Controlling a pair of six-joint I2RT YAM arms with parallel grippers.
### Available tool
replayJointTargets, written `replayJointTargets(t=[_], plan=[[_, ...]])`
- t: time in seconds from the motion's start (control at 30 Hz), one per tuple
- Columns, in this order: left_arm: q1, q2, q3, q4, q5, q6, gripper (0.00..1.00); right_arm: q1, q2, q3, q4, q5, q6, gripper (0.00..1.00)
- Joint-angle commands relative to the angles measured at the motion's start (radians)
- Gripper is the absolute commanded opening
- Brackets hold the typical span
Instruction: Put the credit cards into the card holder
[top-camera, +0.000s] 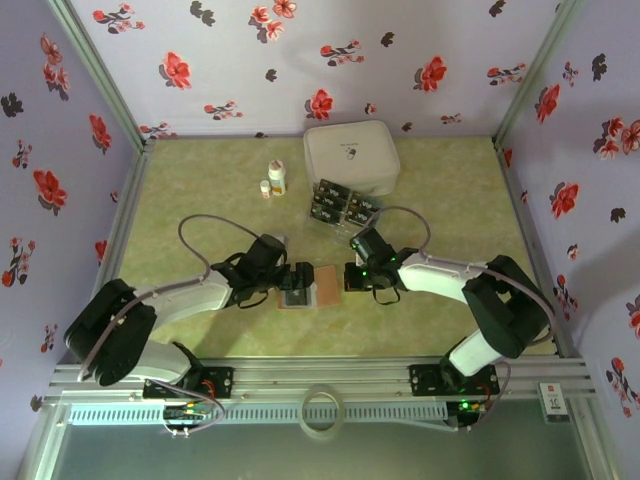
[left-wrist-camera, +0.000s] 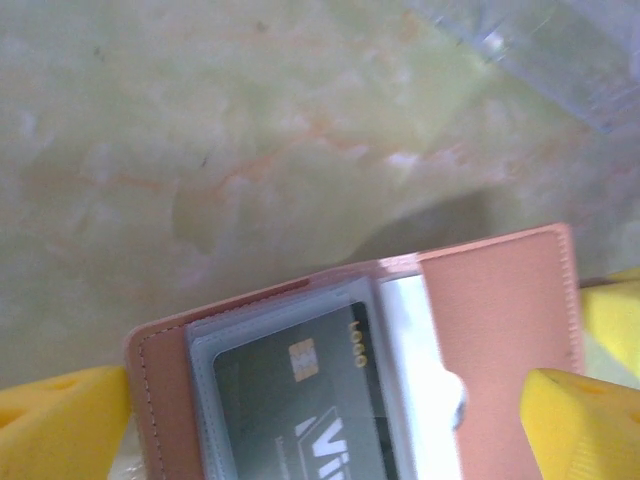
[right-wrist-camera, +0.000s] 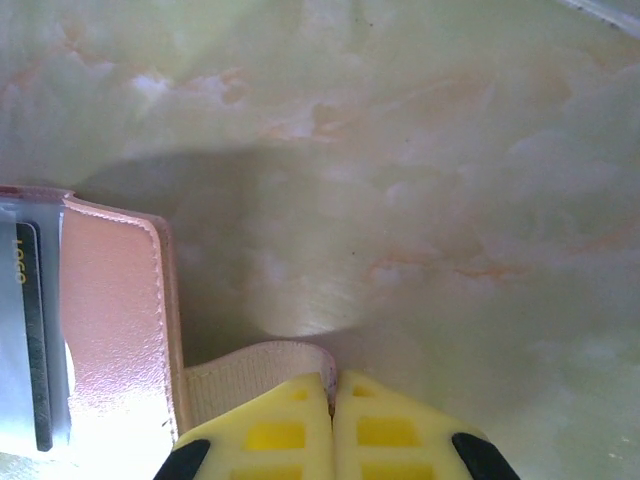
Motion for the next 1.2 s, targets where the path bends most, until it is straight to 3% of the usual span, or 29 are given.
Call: replayJointTargets(t=[0.0, 0.37, 0.67, 0.83, 1.03, 1.1, 1.13, 1.17], plan=[[-0.008, -0.046, 0.039, 0.010, 0.035, -0.002, 1.00, 0.002, 0.013, -0.006, 0.023, -0.019, 0.019, 0.00], [-0.033, -0.059, 0.096, 0.036, 0.065, -0.034, 1.00, 0.002, 0.032, 0.000, 0.038, -0.027, 0.027, 0.00], [-0.094, 0.024, 0.114, 0.169, 0.058, -0.109, 1.00, -0.002, 0.038, 0.007, 0.042, -0.023, 0.028, 0.02], [-0.117, 0.094, 0.092, 0.253, 0.036, -0.157, 1.00, -0.010, -0.006, 0.008, -0.015, 0.010, 0.015, 0.37], [-0.124, 0.159, 0.064, 0.310, 0.017, -0.180, 1.00, -0.033, -0.112, 0.014, -0.207, 0.105, -0.053, 0.62], [-0.124, 0.173, 0.057, 0.317, 0.007, -0.184, 1.00, -0.040, -0.155, 0.013, -0.275, 0.159, -0.073, 0.76], [-0.125, 0.181, 0.053, 0.326, 0.006, -0.185, 1.00, -0.043, -0.177, 0.010, -0.311, 0.189, -0.083, 0.90], [-0.126, 0.188, 0.052, 0.328, 0.003, -0.186, 1.00, -0.044, -0.200, 0.010, -0.339, 0.224, -0.089, 0.99]])
